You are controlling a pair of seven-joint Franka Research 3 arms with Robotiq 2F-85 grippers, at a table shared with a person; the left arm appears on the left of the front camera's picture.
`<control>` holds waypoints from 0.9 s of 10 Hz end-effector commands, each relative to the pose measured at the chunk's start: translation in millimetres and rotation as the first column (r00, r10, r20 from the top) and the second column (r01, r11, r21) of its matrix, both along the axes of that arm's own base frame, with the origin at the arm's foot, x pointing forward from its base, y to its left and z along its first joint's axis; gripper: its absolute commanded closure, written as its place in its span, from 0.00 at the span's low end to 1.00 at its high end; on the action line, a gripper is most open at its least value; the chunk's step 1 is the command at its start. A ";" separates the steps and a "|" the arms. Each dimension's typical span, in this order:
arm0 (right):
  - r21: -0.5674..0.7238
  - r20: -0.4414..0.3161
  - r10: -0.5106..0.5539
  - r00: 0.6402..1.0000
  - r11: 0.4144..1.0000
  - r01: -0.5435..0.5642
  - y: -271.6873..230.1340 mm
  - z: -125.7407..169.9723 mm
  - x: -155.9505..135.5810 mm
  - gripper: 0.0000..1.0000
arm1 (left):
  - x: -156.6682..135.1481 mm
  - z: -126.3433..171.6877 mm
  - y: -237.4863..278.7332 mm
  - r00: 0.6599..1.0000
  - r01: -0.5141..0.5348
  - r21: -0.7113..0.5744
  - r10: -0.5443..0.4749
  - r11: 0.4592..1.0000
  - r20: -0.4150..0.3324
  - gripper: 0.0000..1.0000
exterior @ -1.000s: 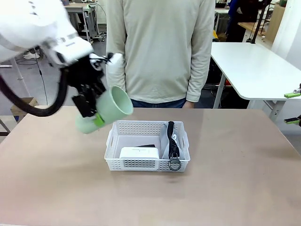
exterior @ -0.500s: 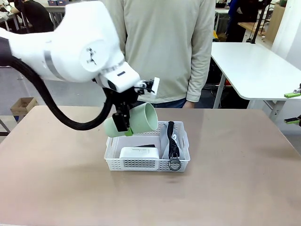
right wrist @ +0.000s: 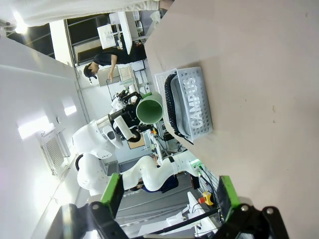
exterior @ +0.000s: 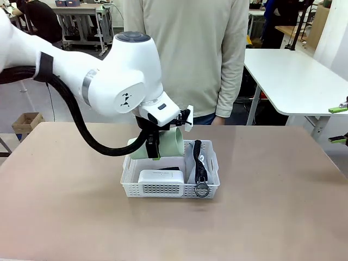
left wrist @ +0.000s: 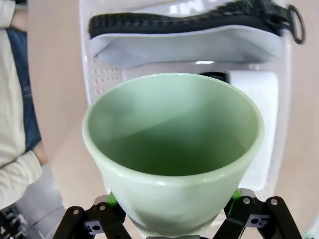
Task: Efficiently arrange items inside the basket to fit them all.
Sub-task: Pick up the Reusable plastic cup and place it inside the Organizing basket.
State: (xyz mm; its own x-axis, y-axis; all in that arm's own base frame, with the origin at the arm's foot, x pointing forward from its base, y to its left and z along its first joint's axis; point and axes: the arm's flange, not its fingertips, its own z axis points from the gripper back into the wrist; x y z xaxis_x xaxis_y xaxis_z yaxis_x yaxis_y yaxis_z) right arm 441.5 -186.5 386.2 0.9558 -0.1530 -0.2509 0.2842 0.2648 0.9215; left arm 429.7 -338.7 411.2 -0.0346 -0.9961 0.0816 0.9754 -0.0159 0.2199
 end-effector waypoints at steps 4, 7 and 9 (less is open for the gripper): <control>0.000 0.000 -0.003 1.000 1.000 0.003 1.4 3.0 -2.7 0.00 | 18.9 -19.9 -31.9 1.000 0.022 0.062 -0.023 0.998 0.015 0.14; 0.000 0.000 -0.003 1.000 1.000 0.003 1.4 3.0 -2.7 0.00 | 24.0 -37.3 -37.3 1.000 -0.003 0.097 0.000 0.995 0.023 0.14; 0.000 0.000 -0.003 1.000 1.000 0.003 1.4 3.0 -2.7 0.00 | 27.9 -47.7 -37.0 1.000 -0.018 0.118 0.016 0.993 0.015 0.14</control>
State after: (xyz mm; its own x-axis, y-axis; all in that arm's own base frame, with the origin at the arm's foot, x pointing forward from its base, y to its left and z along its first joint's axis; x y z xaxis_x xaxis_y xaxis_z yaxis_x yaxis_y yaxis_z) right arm 441.5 -186.5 386.2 0.9559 -0.1530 -0.2508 0.2842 0.2648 0.9215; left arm 454.4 -370.9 362.8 -0.0496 -0.9987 -0.0115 0.9743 -0.0509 0.2195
